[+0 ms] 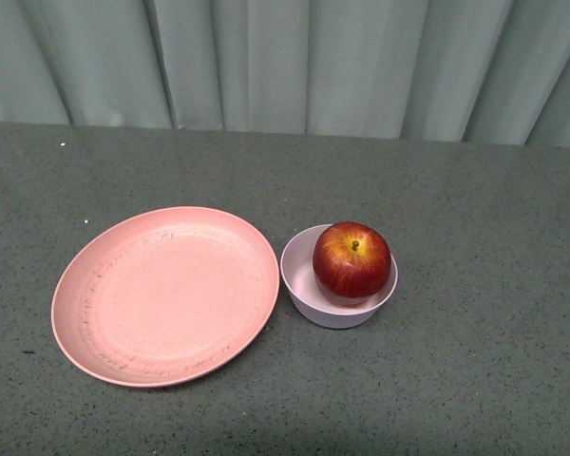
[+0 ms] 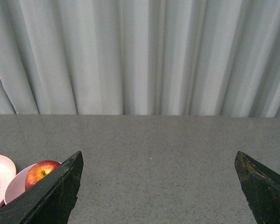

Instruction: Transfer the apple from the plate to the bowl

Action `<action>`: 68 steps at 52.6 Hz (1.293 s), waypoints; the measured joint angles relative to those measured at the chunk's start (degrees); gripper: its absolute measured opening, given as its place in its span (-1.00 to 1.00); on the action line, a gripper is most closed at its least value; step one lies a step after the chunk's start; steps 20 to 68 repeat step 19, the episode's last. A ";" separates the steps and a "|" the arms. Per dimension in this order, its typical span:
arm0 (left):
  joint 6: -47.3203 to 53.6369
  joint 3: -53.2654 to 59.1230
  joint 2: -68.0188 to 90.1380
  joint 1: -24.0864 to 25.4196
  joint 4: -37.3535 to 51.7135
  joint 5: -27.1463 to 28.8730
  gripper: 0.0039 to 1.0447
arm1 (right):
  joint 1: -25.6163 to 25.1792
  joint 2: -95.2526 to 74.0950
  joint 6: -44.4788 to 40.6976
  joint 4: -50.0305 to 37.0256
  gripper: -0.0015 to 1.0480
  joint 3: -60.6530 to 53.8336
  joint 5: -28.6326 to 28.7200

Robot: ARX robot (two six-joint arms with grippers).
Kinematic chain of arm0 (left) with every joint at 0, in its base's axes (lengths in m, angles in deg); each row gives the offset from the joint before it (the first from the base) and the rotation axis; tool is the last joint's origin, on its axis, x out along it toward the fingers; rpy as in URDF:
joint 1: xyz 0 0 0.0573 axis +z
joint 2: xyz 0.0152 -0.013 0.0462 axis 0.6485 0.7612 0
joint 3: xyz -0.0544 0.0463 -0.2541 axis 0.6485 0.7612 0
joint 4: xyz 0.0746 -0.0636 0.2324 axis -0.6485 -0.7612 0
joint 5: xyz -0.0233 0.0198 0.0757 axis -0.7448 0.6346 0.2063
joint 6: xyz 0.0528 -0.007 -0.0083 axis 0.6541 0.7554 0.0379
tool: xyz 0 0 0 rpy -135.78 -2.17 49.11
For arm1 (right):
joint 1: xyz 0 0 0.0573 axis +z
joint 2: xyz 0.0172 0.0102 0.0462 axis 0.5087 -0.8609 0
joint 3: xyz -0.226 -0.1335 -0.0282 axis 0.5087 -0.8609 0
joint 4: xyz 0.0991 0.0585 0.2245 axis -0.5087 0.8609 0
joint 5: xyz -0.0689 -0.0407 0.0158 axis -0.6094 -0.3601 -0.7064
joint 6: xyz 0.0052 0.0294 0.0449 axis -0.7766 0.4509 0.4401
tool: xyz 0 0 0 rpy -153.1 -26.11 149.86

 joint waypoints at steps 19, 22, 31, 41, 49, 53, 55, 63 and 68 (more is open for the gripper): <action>0.00 0.00 0.00 0.00 0.00 0.00 0.88 | 0.00 0.00 0.00 0.00 0.82 0.00 0.00; 0.00 0.00 0.00 0.00 0.00 0.00 0.88 | 0.00 0.00 0.00 0.00 0.82 0.00 0.00; 0.00 0.00 0.00 0.00 0.00 0.00 0.88 | 0.00 0.00 0.00 0.00 0.82 0.00 0.00; 0.00 0.00 0.00 0.00 0.00 0.00 0.88 | 0.00 0.00 0.00 0.00 0.82 0.00 0.00; 0.00 0.00 0.00 0.00 0.00 0.00 0.88 | 0.00 0.00 0.00 0.00 0.82 0.00 0.00; 0.00 0.00 0.00 0.00 0.00 0.00 0.88 | 0.00 0.00 0.00 0.00 0.82 0.00 0.00; 0.00 0.00 0.00 0.00 0.00 0.00 0.88 | 0.00 0.00 0.00 0.00 0.82 0.00 0.00; 0.00 0.00 0.00 0.00 0.00 0.00 0.88 | 0.00 0.00 0.00 0.00 0.82 0.00 0.00; 0.00 0.00 0.00 0.00 0.00 0.00 0.88 | 0.00 0.00 0.00 0.00 0.82 0.00 0.00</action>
